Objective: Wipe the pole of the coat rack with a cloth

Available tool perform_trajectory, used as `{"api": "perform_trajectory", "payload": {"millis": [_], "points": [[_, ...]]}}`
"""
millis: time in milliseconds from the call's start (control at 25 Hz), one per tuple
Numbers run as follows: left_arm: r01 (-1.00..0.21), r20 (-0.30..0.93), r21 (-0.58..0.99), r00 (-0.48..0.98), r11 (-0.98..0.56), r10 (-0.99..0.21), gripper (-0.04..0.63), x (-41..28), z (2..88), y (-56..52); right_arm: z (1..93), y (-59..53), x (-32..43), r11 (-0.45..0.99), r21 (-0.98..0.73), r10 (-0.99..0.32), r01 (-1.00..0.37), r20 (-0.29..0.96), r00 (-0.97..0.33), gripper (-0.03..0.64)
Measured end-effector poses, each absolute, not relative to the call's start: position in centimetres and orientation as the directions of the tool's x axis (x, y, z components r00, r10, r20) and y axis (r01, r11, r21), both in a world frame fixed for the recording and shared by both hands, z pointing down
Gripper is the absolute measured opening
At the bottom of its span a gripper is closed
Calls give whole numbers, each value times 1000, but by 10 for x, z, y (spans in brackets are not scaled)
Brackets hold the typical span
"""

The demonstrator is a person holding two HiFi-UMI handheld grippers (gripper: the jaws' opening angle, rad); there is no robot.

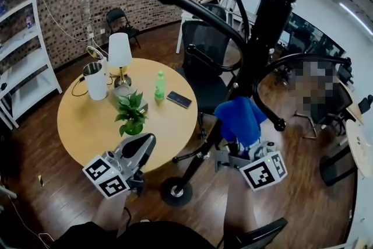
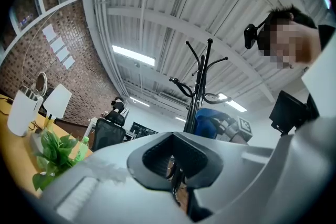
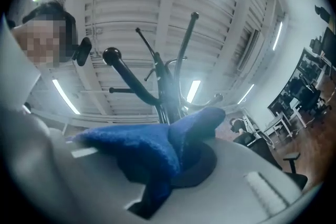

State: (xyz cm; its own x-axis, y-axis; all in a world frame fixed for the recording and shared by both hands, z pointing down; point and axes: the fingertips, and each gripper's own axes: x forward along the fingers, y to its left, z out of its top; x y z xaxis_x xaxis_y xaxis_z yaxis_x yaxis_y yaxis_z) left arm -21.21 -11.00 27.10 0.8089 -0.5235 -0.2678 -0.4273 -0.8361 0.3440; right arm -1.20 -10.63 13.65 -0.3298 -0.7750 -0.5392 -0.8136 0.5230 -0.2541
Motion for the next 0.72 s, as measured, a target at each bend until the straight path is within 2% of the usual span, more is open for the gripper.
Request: {"api": "perform_trajectory", "payload": {"millis": [360,720], "points": [[-405,-272,350,819,-845,-506,0,-202,271,-116,138,-105,-12,525,-224,-772,-821,-532,-348,21],[-351,-208,381,869,-855,-449,0,-186,296,-114,299,-109,-14,427,-441,-894,-790,-338,-294,21]]}}
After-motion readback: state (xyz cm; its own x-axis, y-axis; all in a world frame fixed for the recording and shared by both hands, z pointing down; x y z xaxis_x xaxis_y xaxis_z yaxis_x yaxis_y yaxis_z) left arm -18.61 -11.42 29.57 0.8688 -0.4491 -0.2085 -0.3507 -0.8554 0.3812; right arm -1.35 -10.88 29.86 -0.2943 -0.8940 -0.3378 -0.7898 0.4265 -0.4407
